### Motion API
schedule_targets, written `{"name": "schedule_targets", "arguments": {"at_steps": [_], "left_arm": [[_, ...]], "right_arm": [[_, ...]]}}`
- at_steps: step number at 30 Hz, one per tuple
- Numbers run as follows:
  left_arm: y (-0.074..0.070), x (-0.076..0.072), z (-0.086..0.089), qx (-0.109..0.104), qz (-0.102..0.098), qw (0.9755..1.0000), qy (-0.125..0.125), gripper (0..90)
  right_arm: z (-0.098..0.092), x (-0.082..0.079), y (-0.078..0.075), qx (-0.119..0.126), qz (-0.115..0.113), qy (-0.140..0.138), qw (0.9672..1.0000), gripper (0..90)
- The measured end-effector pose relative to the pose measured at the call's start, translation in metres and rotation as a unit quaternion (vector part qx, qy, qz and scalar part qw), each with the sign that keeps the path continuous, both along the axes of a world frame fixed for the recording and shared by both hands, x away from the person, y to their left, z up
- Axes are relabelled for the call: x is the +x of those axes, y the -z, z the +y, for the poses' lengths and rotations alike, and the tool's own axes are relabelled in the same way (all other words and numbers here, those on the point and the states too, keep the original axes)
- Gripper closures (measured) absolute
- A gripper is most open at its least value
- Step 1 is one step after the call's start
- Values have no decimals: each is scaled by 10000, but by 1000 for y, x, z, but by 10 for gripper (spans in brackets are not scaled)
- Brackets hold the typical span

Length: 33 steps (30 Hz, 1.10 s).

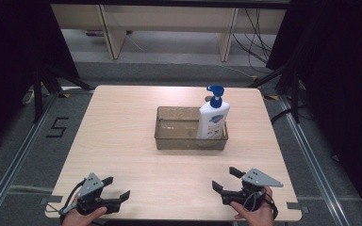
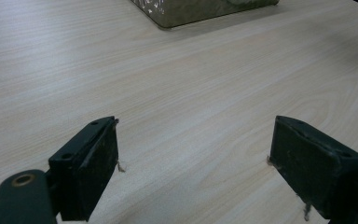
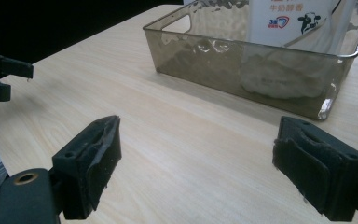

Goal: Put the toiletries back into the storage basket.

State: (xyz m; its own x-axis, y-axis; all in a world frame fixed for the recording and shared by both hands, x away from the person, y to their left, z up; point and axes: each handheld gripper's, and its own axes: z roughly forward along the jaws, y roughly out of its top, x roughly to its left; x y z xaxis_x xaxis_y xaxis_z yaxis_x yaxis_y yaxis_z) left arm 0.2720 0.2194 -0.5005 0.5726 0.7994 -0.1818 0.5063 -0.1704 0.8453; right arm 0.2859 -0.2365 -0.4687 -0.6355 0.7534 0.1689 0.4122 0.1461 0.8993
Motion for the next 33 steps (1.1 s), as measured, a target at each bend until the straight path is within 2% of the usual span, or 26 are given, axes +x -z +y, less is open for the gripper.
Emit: {"name": "schedule_targets", "arguments": {"at_steps": [1, 2, 4, 9, 12, 13, 14, 15, 16, 17, 19, 20, 22, 24, 27, 28, 29, 30, 31, 33], "left_arm": [[0, 0, 0, 0, 0, 10000, 0, 148], [0, 0, 0, 1, 1, 10000, 1, 148], [-1, -1, 0, 66, 35, 10000, -17, 148], [1, 0, -2, 61, 31, 9999, 119, 148], [0, -1, -1, 138, 61, 9998, 109, 148], [1, 0, -2, 77, 34, 9999, 104, 148], [1, 0, -2, 77, 34, 9999, 104, 148], [1, 0, -2, 73, 36, 9999, 94, 148], [1, 0, -2, 72, 36, 9999, 95, 148], [1, 0, -2, 79, 35, 9999, 102, 148], [1, 0, -2, 114, 57, 9999, 101, 148], [0, -1, -2, 148, 78, 9998, 88, 148], [1, 0, -2, 107, 59, 9999, 96, 148], [1, 0, -2, 111, 58, 9999, 95, 148], [0, -1, -2, 146, 80, 9998, 82, 148], [0, -1, -2, 146, 79, 9998, 83, 148], [0, -1, -2, 146, 79, 9998, 83, 148], [1, 0, -2, 127, 76, 9999, 81, 148], [0, -1, -2, 136, 89, 9998, 72, 148], [2, 0, -2, 57, 74, 9999, 115, 148]], "right_arm": [[0, 0, 0, 0, 0, 0, 10000, 153], [0, -4, -1, -5, 185, 76, 9998, 153], [-3, -3, 1, -121, 18, 32, 9999, 153], [-4, -5, 3, -70, 13, 17, 10000, 153], [-6, -8, 4, -103, 93, 29, 9999, 153], [-7, -9, 4, -154, 94, 49, 9998, 153], [-5, -12, 4, -36, 299, 87, 9995, 153], [-5, -12, 4, -36, 299, 87, 9995, 153], [-7, -10, 5, -147, 106, 33, 9998, 153], [-7, -11, 5, -200, 120, 25, 9997, 153], [-7, -13, 7, -147, 180, 24, 9997, 153], [-8, -14, 8, -222, 207, 34, 9995, 153], [-8, -15, 9, -208, 246, 37, 9995, 153], [-9, -16, 10, -314, 239, 32, 9992, 153], [-8, -18, 11, -293, 249, 28, 9993, 153], [-9, -19, 11, -391, 289, 42, 9988, 153], [-9, -19, 11, -391, 289, 42, 9988, 153], [-8, -22, 10, -306, 445, 60, 9985, 153], [-10, -20, 11, -399, 225, 53, 9989, 153], [-8, -23, 11, -278, 426, 71, 9987, 153]]}}
